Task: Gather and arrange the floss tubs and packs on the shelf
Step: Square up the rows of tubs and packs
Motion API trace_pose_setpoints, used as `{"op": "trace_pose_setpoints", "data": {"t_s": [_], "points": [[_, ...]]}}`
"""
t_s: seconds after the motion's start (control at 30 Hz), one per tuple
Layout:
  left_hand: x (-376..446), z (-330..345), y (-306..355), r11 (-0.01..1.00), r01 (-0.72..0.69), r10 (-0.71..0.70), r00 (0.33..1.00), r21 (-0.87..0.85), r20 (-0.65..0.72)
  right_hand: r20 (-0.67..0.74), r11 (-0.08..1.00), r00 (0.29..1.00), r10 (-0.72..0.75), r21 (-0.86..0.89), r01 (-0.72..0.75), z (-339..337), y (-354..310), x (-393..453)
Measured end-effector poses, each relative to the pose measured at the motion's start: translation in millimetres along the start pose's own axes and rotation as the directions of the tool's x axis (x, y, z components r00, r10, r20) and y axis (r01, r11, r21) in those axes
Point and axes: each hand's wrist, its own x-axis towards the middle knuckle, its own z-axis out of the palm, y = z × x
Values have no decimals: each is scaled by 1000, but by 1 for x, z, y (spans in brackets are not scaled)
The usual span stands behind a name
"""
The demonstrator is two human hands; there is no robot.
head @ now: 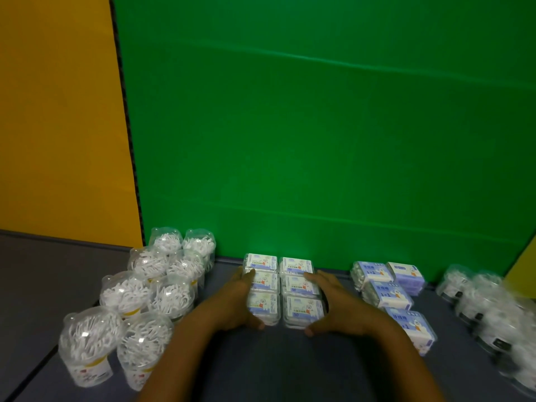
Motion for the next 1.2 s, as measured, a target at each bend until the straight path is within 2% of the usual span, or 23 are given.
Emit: {"op": "trace_pose_setpoints", "data": {"t_s": [0.33, 0.87, 1.03, 1.2], "points": [[4, -4, 4, 997, 30, -35, 997, 65, 64, -23, 998, 1000, -3, -60, 1, 1, -15, 4], [-1, -2, 4, 994, 86, -92, 993, 74, 72, -66, 999, 998, -6, 40, 9, 12, -12, -4], [-7, -7, 16, 991, 70, -67, 997, 111, -38, -182, 998, 981, -60, -36, 54, -5, -15, -29], [0, 3, 51, 990, -51, 79, 972, 129, -221, -316, 995, 946, -75, -92, 48, -34, 9, -58]]}}
